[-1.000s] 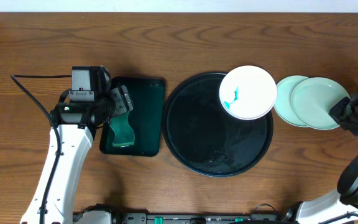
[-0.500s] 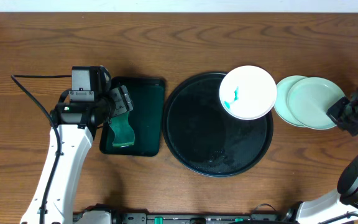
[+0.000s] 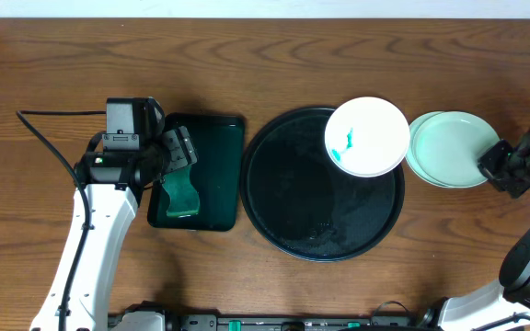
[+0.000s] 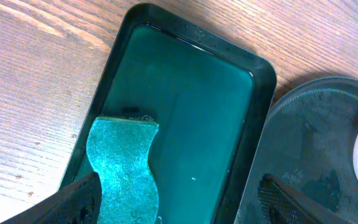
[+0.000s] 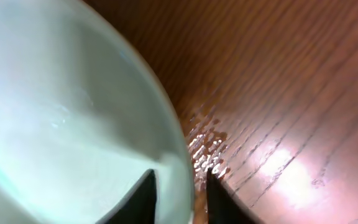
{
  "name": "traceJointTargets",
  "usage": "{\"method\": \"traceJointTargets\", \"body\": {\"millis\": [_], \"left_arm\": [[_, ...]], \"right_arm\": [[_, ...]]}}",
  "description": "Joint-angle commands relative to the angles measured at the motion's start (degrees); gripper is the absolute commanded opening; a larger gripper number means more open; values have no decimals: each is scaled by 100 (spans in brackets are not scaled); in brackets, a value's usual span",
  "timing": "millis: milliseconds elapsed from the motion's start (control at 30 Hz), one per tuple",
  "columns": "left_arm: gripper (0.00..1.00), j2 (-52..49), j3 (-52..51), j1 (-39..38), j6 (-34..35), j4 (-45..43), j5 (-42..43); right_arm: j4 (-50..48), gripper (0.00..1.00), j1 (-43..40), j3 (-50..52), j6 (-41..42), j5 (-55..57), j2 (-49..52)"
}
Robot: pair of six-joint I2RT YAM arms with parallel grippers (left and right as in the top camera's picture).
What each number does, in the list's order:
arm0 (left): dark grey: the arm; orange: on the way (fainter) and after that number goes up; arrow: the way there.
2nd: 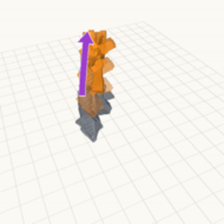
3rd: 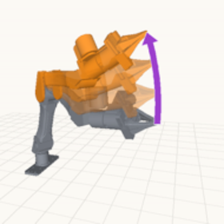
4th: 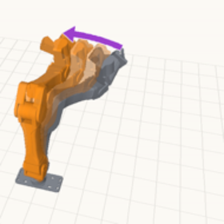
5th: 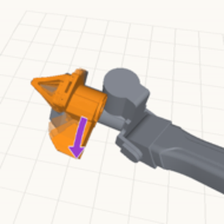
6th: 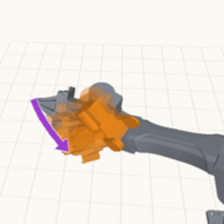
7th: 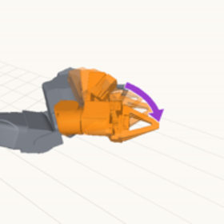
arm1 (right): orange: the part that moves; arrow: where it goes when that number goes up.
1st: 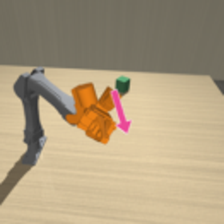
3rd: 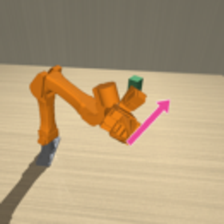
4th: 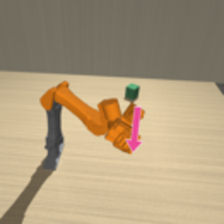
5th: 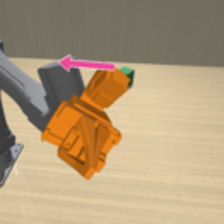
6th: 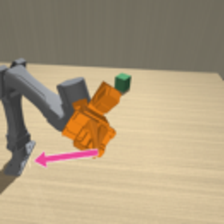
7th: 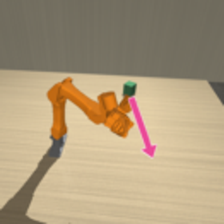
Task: Clean dirty plates on tray and stack at the side
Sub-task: 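Lower the plate onto the mint-green plate and align the stack, then open right gripper and lift it up from the plate stack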
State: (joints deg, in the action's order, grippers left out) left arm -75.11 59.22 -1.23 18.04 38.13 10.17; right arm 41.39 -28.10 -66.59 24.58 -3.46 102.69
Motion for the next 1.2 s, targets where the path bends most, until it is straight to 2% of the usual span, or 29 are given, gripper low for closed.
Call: {"method": "traceJointTargets", "body": {"millis": [0, 100, 333, 467, 833, 1000, 1167], "left_arm": [[81, 15, 103, 4, -22, 2, 9], [81, 15, 103, 4, -22, 2, 9], [81, 15, 103, 2, -22, 2, 9], [81, 15, 103, 4, -22, 2, 9], [81, 15, 103, 4, -22, 2, 9], [81, 15, 103, 4, -22, 2, 9], [81, 15, 103, 4, -22, 2, 9]], "right_arm": [[48, 35, -31, 7, -13, -264, 22], [39, 49, -31, 7, -269, -538, 22], [94, 64, 74, 7, -466, -699, 22], [173, 66, 240, 7, -704, -686, 22], [190, 77, 334, -11, -721, -431, 17], [647, 83, 334, -498, -1320, -424, -4], [1032, 85, 334, -964, -1360, -170, -4]]}}
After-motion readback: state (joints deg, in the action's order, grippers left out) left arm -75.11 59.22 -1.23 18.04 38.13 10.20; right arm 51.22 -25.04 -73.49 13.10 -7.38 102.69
